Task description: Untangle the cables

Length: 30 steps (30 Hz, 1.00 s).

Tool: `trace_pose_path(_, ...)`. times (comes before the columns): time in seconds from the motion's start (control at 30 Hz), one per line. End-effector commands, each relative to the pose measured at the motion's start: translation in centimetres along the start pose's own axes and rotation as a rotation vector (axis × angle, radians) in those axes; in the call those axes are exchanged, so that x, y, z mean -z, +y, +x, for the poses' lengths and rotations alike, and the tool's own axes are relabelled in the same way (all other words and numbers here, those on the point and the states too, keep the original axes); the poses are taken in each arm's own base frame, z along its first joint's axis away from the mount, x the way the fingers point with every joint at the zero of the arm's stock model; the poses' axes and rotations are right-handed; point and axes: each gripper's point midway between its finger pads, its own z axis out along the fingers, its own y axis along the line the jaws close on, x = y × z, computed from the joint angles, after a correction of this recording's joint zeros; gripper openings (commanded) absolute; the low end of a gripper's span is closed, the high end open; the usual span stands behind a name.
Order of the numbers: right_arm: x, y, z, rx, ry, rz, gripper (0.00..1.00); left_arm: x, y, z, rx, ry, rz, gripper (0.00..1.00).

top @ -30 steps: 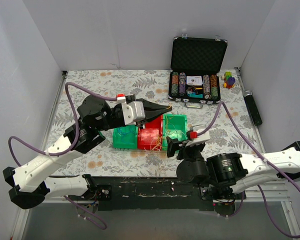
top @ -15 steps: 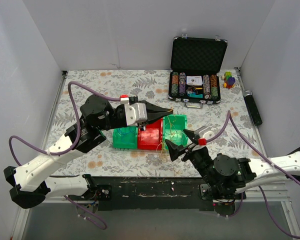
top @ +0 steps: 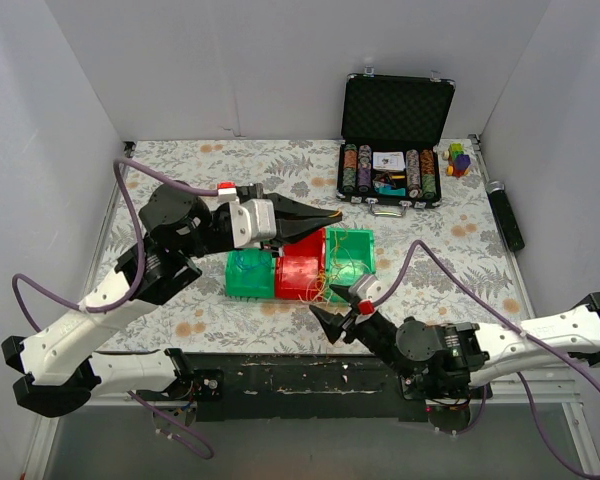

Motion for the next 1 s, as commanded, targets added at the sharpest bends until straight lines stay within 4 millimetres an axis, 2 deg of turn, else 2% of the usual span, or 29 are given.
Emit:
trace_pose_path(0.0,-1.2,0.6,-1.1,-0.097,-0.071,-0.05,0.62,0.4,-0.1,-2.8,0.014,-0.05,0.018,0.0)
trace_pose_path(0.1,-2.4,0.5,-0.8,-0.103,-0.074,-0.054,0.59,0.4,-0.2,-3.5,0.027,-0.064,0.024,0.0)
trace_pose_path(0.27,-4.0,0.9,1.3,-0.123,-0.036,-0.083,0.55,0.3,-0.2,-5.1,0.048,-0.095,0.039,0.0)
trace_pose_path(0.33,-4.4,1.0,2.3,-0.133,-0.015,-0.085,0.49,0.3,-0.1,-6.0,0.053,-0.115,0.044,0.0)
trace_pose_path(0.43,-4.5,1.3,3.6,-0.155,0.014,-0.1,0.34,0.3,0.2,-7.2,0.056,-0.137,0.04,0.0)
trace_pose_path(0.83,-1.4,1.8,13.2,-0.336,0.223,-0.142,0.19,1.2,4.3,-16.9,-0.133,-0.319,-0.087,0.0)
trace_pose_path(0.97,-0.2,1.6,15.4,-0.369,0.276,-0.131,0.13,1.5,5.1,-19.6,-0.166,-0.368,-0.109,0.0)
